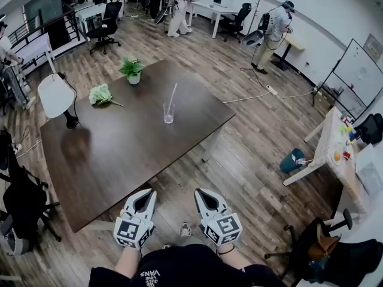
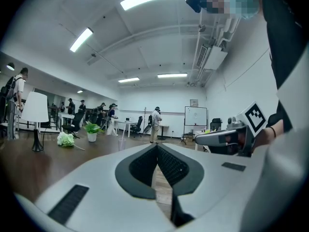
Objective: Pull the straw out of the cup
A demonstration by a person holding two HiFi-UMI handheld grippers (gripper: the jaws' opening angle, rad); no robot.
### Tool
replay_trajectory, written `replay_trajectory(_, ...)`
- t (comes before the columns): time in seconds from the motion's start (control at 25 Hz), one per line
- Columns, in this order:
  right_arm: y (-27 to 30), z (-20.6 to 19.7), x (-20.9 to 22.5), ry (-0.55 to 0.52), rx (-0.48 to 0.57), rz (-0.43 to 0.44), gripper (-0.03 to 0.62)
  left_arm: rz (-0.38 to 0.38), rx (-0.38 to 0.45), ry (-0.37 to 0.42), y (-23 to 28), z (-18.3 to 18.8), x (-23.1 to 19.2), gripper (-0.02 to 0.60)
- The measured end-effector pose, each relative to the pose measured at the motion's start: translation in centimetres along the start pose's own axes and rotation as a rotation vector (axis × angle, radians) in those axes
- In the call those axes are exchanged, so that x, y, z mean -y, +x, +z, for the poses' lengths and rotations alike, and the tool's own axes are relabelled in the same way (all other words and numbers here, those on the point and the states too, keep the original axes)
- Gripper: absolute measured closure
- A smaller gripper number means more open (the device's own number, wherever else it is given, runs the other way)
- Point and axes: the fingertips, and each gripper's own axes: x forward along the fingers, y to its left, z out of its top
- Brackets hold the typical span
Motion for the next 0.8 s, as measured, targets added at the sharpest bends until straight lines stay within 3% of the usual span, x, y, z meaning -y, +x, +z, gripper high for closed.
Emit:
replay_trajectory(0.36, 4.1, 1.4, 6.3, -0.014, -0.001, 0.053, 0.577, 0.054, 0.009, -0.004, 7.0, 0.8, -1.2, 0.571)
replay_trajectory(0.8, 7.9, 1.5, 10.9, -0.027, -0.024, 0.124, 0.577, 0.109, 0.007, 0.009, 12.4, 1.3, -2.7, 0.571)
